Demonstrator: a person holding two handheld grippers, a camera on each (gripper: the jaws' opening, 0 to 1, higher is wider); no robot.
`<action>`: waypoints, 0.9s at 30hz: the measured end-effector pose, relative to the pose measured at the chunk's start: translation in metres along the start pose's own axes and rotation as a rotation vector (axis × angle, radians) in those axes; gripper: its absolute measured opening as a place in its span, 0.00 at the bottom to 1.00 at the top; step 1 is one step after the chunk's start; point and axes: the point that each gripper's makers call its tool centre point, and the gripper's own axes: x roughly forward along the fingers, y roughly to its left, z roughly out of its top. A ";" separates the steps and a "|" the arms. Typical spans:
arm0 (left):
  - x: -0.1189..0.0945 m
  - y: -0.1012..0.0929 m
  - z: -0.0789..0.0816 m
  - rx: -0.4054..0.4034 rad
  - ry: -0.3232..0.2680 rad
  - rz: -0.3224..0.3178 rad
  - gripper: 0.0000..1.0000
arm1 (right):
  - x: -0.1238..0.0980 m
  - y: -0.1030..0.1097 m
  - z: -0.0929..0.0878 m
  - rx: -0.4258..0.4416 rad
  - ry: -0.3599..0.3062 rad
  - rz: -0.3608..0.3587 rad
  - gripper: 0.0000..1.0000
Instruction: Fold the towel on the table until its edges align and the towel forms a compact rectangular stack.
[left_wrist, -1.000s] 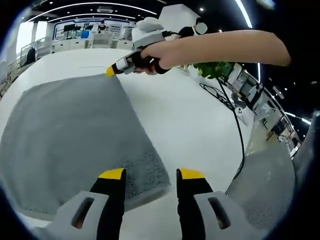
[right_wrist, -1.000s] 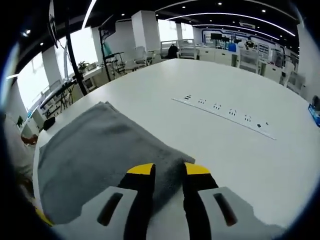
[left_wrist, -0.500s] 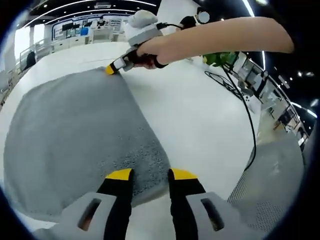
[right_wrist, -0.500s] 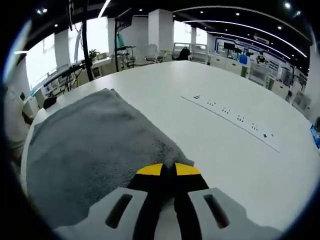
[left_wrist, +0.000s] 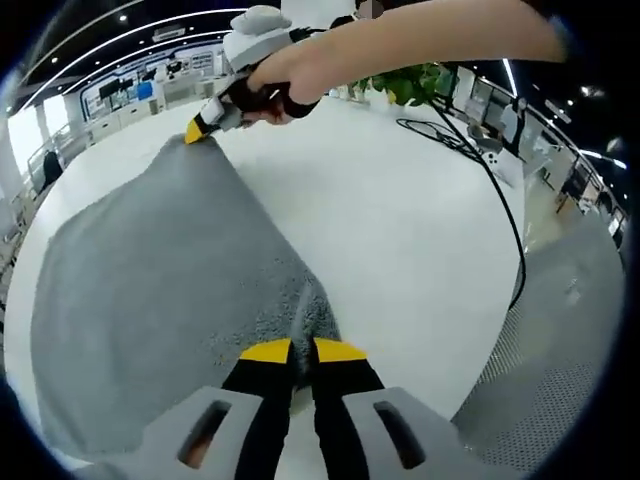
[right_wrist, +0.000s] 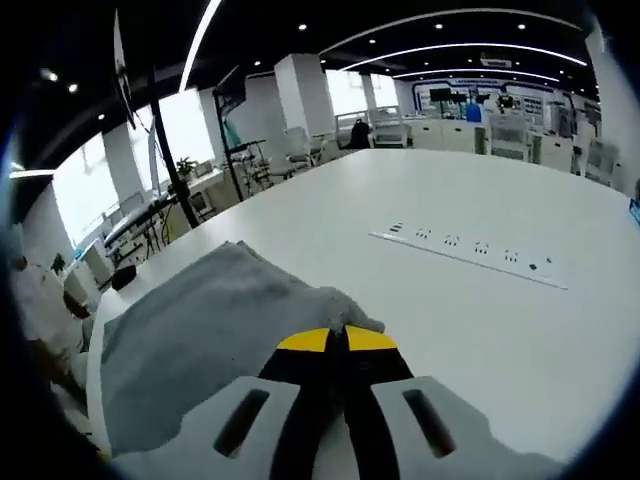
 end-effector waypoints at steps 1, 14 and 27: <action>-0.001 -0.001 0.002 0.002 -0.009 -0.005 0.05 | -0.002 -0.001 0.001 0.004 0.000 -0.003 0.01; 0.002 -0.020 0.007 0.063 -0.031 -0.076 0.05 | -0.012 -0.044 -0.040 0.056 0.046 -0.097 0.01; 0.005 -0.048 0.016 0.064 -0.070 -0.192 0.16 | -0.026 -0.058 -0.043 -0.016 0.067 -0.151 0.04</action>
